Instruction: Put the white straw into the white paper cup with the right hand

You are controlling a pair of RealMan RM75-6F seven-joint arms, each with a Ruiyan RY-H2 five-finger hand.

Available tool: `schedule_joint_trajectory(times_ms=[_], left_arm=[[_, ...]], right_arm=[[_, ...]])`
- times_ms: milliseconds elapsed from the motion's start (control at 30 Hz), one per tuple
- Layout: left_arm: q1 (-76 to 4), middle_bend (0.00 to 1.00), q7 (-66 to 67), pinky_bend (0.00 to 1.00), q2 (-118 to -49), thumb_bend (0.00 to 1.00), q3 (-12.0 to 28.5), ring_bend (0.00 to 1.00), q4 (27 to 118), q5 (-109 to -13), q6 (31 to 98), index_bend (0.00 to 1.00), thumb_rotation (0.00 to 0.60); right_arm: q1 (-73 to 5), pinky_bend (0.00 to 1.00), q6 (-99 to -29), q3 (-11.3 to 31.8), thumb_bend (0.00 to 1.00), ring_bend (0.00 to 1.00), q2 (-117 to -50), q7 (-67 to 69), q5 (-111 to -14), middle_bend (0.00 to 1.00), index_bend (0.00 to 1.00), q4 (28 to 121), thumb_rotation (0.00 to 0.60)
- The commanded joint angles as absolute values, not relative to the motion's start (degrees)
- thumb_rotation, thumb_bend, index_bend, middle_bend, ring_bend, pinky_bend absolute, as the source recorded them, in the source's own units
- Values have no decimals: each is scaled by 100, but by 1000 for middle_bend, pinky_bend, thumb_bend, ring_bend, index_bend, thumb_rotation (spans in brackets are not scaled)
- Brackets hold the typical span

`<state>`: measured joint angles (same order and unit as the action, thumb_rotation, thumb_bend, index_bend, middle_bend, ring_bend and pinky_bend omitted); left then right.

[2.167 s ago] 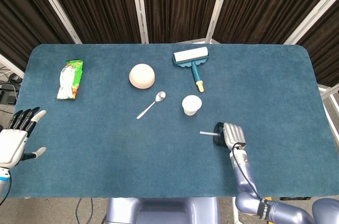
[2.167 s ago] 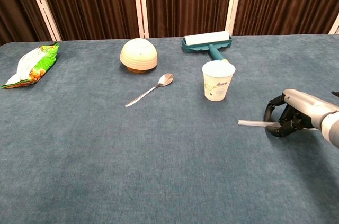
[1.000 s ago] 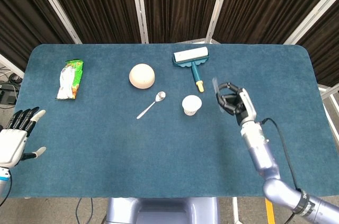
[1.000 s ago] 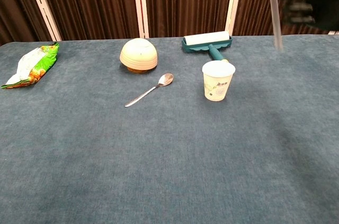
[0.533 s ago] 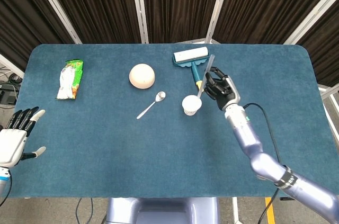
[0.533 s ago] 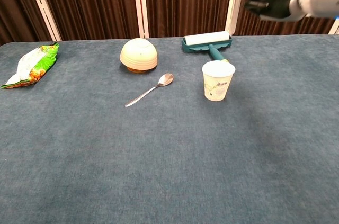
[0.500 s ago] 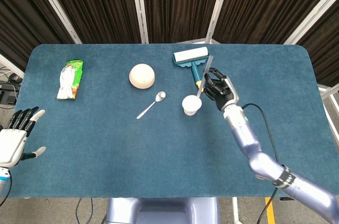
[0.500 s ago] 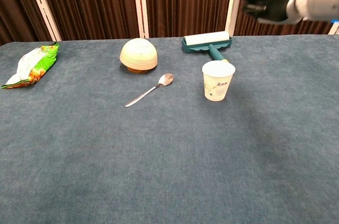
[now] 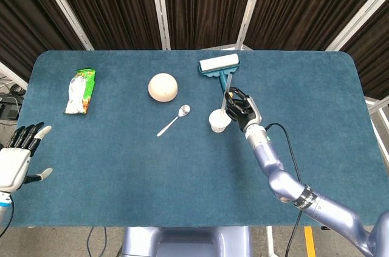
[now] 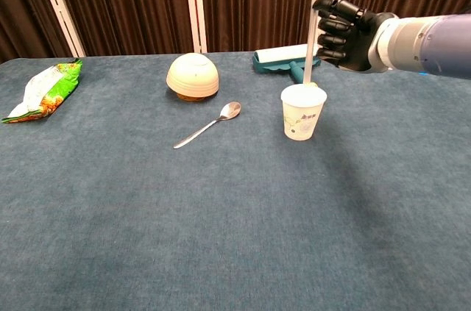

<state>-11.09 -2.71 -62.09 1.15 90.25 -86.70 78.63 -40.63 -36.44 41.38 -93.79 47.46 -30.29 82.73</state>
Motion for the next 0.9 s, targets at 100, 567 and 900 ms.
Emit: schedule_joint_trajectory(times_ms=[100,567,900], left_arm=[[-1114,0,-301,0,-6203,180,109,0,9007,-8684,7854,14,600],[-1117,0,-207,0,-6198,185,119,0,9046,-8645,7834,14,600],[-1127,0,-211,0,-6186,191,123,0,9054,-8635,7812,14,600]], right_arm=[[-4152,1000,-3561,4156,447,962,-9469,4710,-2996,1000,544,8055,600],[-4169,1000,-3268,4212,434,962,-9851,4906,-3245,1000,544,7473,600],[-4014,978,-2906,4285,396,962,-10135,5259,-4057,1000,544,7045,600]])
